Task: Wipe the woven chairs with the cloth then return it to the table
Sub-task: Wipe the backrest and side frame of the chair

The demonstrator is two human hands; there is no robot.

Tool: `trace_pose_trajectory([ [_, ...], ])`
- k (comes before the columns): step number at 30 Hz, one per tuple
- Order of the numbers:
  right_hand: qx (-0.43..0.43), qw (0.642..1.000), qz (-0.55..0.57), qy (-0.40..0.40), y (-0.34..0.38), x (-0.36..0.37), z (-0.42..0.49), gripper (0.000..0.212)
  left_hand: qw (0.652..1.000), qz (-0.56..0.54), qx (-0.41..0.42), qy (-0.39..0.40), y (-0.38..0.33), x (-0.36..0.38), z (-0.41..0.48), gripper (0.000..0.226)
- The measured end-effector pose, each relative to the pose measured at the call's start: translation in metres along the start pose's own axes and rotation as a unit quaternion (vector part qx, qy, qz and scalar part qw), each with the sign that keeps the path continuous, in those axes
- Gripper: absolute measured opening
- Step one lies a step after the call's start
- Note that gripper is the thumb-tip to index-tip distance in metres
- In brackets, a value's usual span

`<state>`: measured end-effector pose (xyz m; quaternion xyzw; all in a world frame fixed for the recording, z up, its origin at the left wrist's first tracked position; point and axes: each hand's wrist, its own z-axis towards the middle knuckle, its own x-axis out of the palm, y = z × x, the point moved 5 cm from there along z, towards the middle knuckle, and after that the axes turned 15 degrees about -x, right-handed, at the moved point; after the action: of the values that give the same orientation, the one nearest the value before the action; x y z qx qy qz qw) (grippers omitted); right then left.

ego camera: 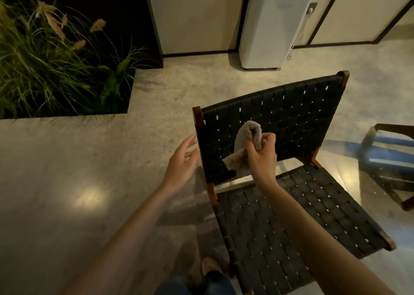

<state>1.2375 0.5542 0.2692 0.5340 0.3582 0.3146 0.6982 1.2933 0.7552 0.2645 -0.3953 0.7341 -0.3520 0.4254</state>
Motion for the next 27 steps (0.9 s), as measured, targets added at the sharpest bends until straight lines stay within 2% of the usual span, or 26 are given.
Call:
trace_pose_trajectory([
  [4,-0.028,0.999,-0.028,-0.032,-0.007,0.032,0.039,0.012,1.000,-0.015,0.011,-0.022,-0.013,-0.005,0.058,0.052],
  [7,-0.052,0.996,-0.060,-0.028,-0.031,0.064,0.062,0.013,0.997,0.001,0.057,-0.044,-0.012,-0.004,0.101,0.055],
  [9,-0.096,0.991,-0.095,-0.002,-0.050,0.085,0.069,0.020,0.995,0.003,0.090,-0.047,-0.004,0.000,0.127,0.057],
  [12,-0.186,0.971,-0.124,0.079,-0.085,0.120,0.071,0.051,0.990,-0.007,0.135,-0.032,0.014,0.010,0.160,0.062],
  [13,-0.217,0.963,-0.131,0.095,-0.097,0.129,0.071,0.054,0.989,-0.014,0.146,-0.026,0.021,0.013,0.168,0.064],
  [15,-0.280,0.943,-0.151,0.098,-0.116,0.144,0.074,0.046,0.984,-0.034,0.174,-0.022,0.033,0.020,0.182,0.064],
  [17,-0.336,0.917,-0.197,0.081,-0.132,0.151,0.080,0.044,0.976,-0.052,0.209,-0.021,0.044,0.027,0.192,0.061],
  [19,-0.376,0.888,-0.257,0.060,-0.146,0.155,0.087,0.050,0.964,-0.077,0.253,-0.030,0.055,0.034,0.200,0.059],
  [22,-0.451,0.823,-0.345,-0.002,-0.156,0.157,0.093,0.053,0.939,-0.109,0.321,-0.059,0.068,0.044,0.208,0.059],
  [25,-0.467,0.816,-0.331,-0.085,-0.160,0.156,0.089,0.048,0.916,-0.144,0.367,-0.075,0.075,0.057,0.214,0.056],
  [27,-0.482,0.809,-0.320,-0.103,-0.164,0.156,0.087,0.047,0.903,-0.164,0.386,-0.090,0.078,0.062,0.218,0.054],
])
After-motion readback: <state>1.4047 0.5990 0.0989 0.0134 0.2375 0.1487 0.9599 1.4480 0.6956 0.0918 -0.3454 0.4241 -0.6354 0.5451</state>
